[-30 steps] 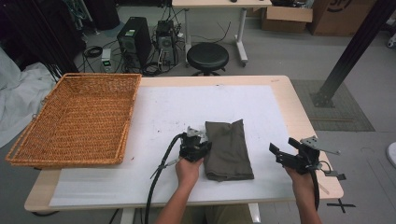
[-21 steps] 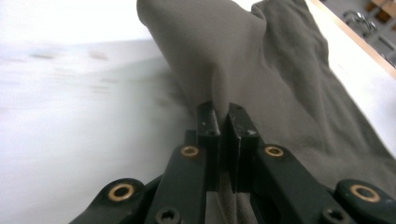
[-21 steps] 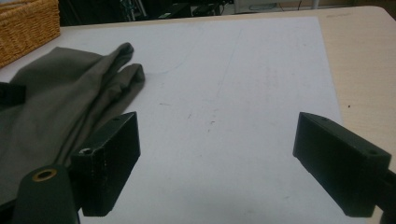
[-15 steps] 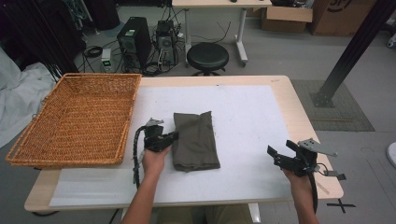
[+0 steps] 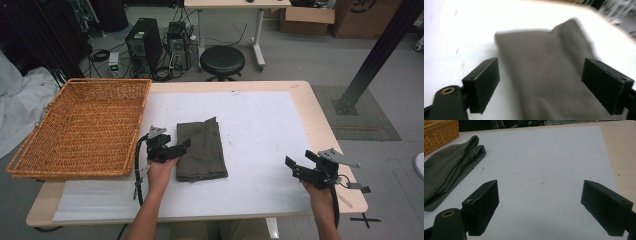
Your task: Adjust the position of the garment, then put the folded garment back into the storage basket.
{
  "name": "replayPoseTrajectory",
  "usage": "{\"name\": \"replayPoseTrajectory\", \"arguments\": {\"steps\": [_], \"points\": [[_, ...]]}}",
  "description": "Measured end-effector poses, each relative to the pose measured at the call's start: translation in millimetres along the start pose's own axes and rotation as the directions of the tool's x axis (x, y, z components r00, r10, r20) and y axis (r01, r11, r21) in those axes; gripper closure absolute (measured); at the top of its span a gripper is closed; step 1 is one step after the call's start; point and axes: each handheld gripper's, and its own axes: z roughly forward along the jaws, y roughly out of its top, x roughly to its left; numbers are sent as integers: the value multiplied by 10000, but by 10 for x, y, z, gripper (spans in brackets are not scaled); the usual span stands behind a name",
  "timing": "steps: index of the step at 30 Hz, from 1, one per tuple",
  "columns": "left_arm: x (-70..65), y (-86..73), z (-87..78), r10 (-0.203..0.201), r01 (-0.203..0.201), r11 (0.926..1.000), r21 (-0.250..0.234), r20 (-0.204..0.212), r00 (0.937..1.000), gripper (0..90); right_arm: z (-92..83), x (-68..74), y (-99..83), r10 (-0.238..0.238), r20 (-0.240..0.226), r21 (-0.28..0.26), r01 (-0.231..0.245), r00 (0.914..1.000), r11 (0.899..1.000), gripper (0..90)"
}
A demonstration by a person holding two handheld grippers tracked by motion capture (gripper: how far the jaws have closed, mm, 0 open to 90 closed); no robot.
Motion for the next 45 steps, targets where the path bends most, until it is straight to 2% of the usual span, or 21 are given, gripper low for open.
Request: {"name": "replayPoseTrajectory", "arguments": {"steps": [3, 12, 20, 26, 30, 34, 38, 41, 43, 45], "points": [[-25, 30, -80, 200, -195, 9994, -276, 191, 9996, 154, 5, 7, 23, -21, -80, -16, 21, 10000, 10000, 147], [-30, 31, -116, 178, -175, 9998, -93, 299, 9994, 154, -2, 44, 46, -174, -263, -58, 172, 9995, 9998, 147], [-33, 23, -140, 200, -201, 9998, 63, 228, 9995, 153, -46, 73, 60, -231, -303, -177, 226, 9993, 9996, 147], [-11, 13, -92, 67, -74, 9995, 313, 215, 9997, 154, -52, 67, 60, -202, -268, -187, 197, 9994, 9996, 147], [9, -6, -37, 172, -173, 9983, 554, 22, 9998, 154, -49, 78, 61, -234, -296, -167, 229, 9993, 9996, 147], [34, -33, 50, 283, -289, 9973, 679, 100, 9995, 155, -51, 87, 41, -263, -309, -105, 259, 9992, 9996, 148], [50, -75, 169, 512, -519, 9925, 1103, 91, 9986, 158, -46, 73, 18, -202, -311, -34, 201, 9993, 9998, 148], [65, -106, 255, 462, -452, 9883, 1454, -39, 9989, 161, -38, 66, 21, -208, -277, 9, 208, 9994, 9998, 148], [57, -117, 303, 501, -470, 9826, 1795, -124, 9987, 167, -33, 63, 27, -241, -259, 28, 242, 9994, 9997, 148], [30, -112, 335, 746, -711, 9755, 2080, -88, 9972, 184, -25, 63, 33, -241, -252, 29, 242, 9994, 9997, 148]]}}
